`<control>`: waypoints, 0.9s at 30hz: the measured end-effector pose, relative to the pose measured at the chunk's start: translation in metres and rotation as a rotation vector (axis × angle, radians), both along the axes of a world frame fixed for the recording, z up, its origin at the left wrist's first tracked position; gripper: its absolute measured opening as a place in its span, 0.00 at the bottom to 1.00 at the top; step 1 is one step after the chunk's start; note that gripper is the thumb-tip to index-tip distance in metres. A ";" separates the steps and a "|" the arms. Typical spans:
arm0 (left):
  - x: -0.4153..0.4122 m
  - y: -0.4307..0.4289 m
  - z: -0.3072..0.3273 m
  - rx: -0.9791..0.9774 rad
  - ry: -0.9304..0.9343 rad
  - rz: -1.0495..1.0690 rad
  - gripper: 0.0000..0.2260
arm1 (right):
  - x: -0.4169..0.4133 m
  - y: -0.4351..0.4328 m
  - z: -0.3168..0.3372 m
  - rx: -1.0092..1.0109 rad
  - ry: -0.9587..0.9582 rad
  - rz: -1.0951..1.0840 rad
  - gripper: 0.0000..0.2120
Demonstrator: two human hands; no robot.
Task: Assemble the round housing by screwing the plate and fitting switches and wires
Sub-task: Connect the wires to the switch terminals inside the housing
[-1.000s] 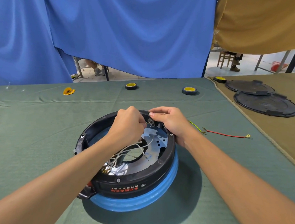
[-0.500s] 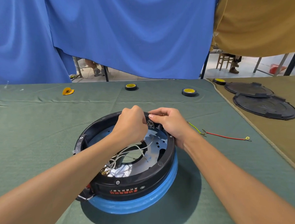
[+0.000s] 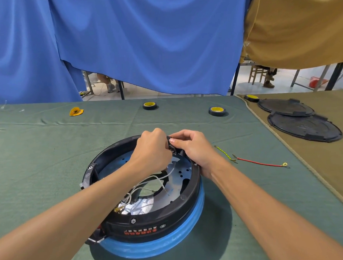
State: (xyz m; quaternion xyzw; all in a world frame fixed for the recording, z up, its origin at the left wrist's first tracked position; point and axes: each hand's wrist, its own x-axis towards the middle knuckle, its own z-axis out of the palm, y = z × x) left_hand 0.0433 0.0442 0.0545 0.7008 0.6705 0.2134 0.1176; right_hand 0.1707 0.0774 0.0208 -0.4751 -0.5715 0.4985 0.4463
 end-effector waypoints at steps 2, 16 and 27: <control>-0.003 0.001 0.001 -0.017 0.015 -0.026 0.07 | 0.002 0.001 0.000 0.025 -0.036 0.012 0.08; -0.004 -0.011 0.002 0.120 0.305 -0.213 0.16 | 0.090 0.012 -0.021 0.228 -1.265 -0.316 0.13; -0.011 0.001 -0.002 -0.054 0.413 -0.231 0.22 | 0.081 0.015 -0.017 0.261 -1.261 -0.388 0.12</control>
